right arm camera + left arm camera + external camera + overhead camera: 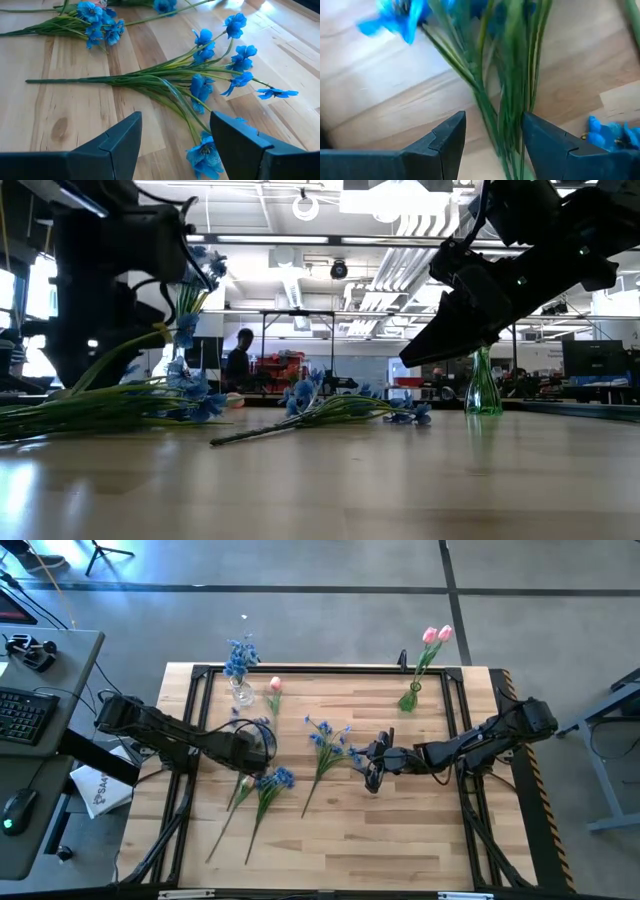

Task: Sort flowers into vase by color
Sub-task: Put the top left blue flowers into the transparent vase

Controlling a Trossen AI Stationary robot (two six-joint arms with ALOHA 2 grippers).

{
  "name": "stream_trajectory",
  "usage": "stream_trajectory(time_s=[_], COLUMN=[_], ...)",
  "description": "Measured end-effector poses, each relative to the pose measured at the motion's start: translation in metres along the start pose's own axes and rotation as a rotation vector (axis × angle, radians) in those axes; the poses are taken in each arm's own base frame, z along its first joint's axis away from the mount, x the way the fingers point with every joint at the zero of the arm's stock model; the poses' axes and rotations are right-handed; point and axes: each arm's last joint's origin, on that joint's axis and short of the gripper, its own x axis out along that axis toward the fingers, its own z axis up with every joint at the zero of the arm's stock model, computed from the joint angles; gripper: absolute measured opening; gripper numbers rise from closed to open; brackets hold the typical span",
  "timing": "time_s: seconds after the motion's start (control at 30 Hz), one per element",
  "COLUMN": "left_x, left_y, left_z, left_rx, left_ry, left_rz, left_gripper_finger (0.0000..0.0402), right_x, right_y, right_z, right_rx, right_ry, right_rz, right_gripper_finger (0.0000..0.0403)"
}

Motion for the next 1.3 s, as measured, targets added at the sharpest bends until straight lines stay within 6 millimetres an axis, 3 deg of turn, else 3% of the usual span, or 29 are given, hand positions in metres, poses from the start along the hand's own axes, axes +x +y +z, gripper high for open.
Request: stream_trajectory(time_s=[0.33, 0.47, 0.6, 0.7, 0.87, 1.17, 1.3], left_x=[0.012, 0.014, 0.015, 0.012, -0.014, -0.076, -0.088], left_y=[0.003, 0.005, 0.007, 0.01, 0.019, 0.035, 0.036], left_z=[-0.001, 0.006, 0.012, 0.015, 0.018, 0.009, 0.003], left_rx=[-0.036, 0.005, 0.051, 0.058, 0.04, 0.05, 0.078], left_ry=[-0.014, -0.035, -0.087, -0.132, -0.318, -0.824, -0.869], left_rz=[-0.038, -0.031, -0.009, -0.01, -0.084, -0.287, -0.372], left_gripper_finger=[0.0165, 0.0113, 0.0029, 0.0011, 0.0004, 0.0002, 0.0001], right_x=[0.0, 0.0, 0.0, 0.0, 0.0, 0.0, 0.0], right_y=[0.0, 0.0, 0.0, 0.0, 0.0, 0.0, 0.0], right_z=[0.0, 0.0, 0.0, 0.0, 0.0, 0.0, 0.0], right_rx=[0.0, 0.0, 0.0, 0.0, 0.0, 0.003, 0.003], right_ry=[0.0, -0.001, -0.001, -0.001, -0.001, -0.004, -0.004], right_rz=[0.0, -0.001, -0.001, -0.001, -0.002, -0.01, -0.011], right_gripper_finger=[0.0232, 0.0232, 0.0232, 0.0232, 0.0232, 0.0232, 0.0232])
